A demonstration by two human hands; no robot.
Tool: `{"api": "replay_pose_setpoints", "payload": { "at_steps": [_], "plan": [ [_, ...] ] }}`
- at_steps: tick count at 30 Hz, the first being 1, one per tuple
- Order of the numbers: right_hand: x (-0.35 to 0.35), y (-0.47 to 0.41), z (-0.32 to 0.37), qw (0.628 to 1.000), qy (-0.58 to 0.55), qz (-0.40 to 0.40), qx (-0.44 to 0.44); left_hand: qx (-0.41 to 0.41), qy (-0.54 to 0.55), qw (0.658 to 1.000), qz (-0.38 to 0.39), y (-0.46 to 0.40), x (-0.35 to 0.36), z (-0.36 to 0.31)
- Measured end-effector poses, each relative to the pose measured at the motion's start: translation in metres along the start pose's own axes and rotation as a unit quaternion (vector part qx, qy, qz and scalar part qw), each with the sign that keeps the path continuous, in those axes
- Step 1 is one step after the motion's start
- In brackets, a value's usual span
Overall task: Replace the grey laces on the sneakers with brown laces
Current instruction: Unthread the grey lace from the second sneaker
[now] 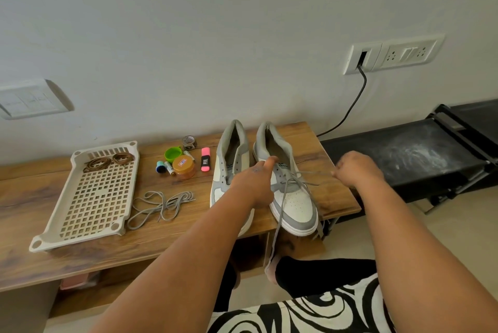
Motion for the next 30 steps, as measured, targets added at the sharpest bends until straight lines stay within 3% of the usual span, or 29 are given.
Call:
{"api": "replay_pose_setpoints", "payload": {
  "at_steps": [3,4,6,8,11,14,16,18,21,23,26,30],
  "plan": [
    [0.002,0.004,-0.015,0.988,0.112,0.084,0.066,0.003,0.004,1.000,0.001,-0.001,0.000,-0.001],
    [0.005,0.005,-0.012,0.991,0.091,0.091,0.041,0.004,0.004,1.000,0.003,-0.001,0.000,-0.001],
    [0.011,0.010,0.002,0.994,-0.058,0.081,-0.034,0.004,0.005,1.000,0.002,-0.001,0.000,-0.001],
    [0.011,0.021,0.024,0.974,-0.181,0.086,-0.104,0.007,0.001,1.000,-0.003,0.000,0.001,-0.001],
    [0.019,0.027,0.042,0.965,-0.210,0.078,-0.138,0.008,-0.002,1.000,-0.006,0.000,0.002,-0.001],
    [0.022,0.020,0.037,0.967,-0.218,0.057,-0.115,0.008,0.001,1.000,0.001,-0.001,0.002,-0.001],
    [0.020,0.011,0.025,0.981,-0.173,0.042,-0.072,0.008,0.001,1.000,0.007,-0.003,0.002,0.000],
    [0.017,0.003,0.008,0.998,-0.060,0.003,0.017,0.007,0.001,1.000,0.008,-0.003,0.001,0.000],
    [0.021,0.004,-0.005,0.992,0.081,-0.008,0.100,0.005,0.003,1.000,0.012,-0.002,0.000,0.001],
    [0.029,0.003,0.000,0.998,0.024,0.010,0.051,0.003,0.002,1.000,0.013,-0.002,0.000,0.001],
    [0.028,0.011,0.023,0.976,-0.189,0.079,-0.071,0.003,0.000,1.000,0.011,-0.001,0.001,-0.001],
    [0.027,0.021,0.040,0.963,-0.221,0.068,-0.135,0.003,-0.002,1.000,0.006,0.001,0.000,-0.003]
  ]
}}
Point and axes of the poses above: each hand's wrist, its own y-axis away from the middle knuckle, its own x-axis out of the palm, z = x × y, the point moved 1 cm from there along -y, towards the middle knuckle, and after that the axes turned 11 degrees about -z, right-handed, at the moved point
